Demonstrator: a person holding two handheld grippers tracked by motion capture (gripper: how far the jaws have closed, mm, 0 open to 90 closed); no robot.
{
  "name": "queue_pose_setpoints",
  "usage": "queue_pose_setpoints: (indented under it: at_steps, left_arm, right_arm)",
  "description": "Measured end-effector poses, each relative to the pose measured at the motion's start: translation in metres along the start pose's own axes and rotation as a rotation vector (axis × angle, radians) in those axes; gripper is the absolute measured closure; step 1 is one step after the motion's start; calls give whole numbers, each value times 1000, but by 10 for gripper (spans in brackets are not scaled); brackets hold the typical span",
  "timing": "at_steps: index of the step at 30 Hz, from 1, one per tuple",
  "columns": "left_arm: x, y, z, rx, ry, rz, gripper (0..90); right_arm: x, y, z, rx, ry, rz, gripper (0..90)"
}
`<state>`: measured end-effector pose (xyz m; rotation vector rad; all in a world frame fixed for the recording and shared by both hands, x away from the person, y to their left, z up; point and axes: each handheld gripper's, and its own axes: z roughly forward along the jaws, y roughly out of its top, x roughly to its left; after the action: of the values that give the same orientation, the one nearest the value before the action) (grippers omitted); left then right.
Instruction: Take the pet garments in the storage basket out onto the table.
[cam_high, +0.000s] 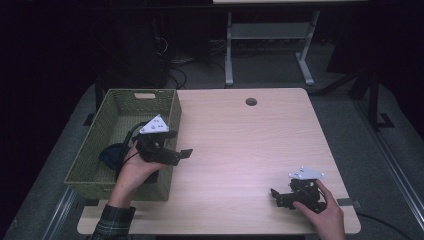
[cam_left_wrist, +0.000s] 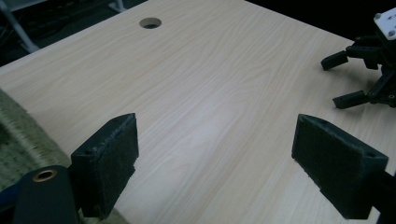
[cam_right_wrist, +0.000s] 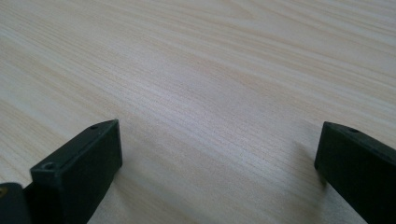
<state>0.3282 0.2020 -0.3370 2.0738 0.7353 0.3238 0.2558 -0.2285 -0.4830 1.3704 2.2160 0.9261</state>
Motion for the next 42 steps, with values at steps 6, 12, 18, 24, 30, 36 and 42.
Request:
queue_pose_setpoints:
  at_steps: [6, 12, 18, 24, 30, 36, 42]
  left_arm:
    - [10, -5, -11, 1, 20, -24, 143]
    - [16, -7, -18, -6, 33, -33, 144]
    - [26, -13, -29, 0, 65, -45, 145]
    - [34, -18, -36, 5, 92, -63, 145]
    - [41, -22, -44, 2, 112, -72, 146]
    - [48, -27, -52, 27, 137, -70, 147]
    - [57, -34, -62, 22, 167, -91, 184]
  right_arm:
    - [0, 0, 0, -1, 0, 2, 4]
    - [0, 0, 0, 0, 0, 2, 5]
    - [0, 0, 0, 0, 1, 0, 4]
    - [0, 0, 0, 0, 1, 1, 4]
    - [0, 0, 0, 0, 1, 1, 4]
    - [0, 0, 0, 0, 1, 2, 4]
    - [0, 0, 0, 0, 1, 1, 4]
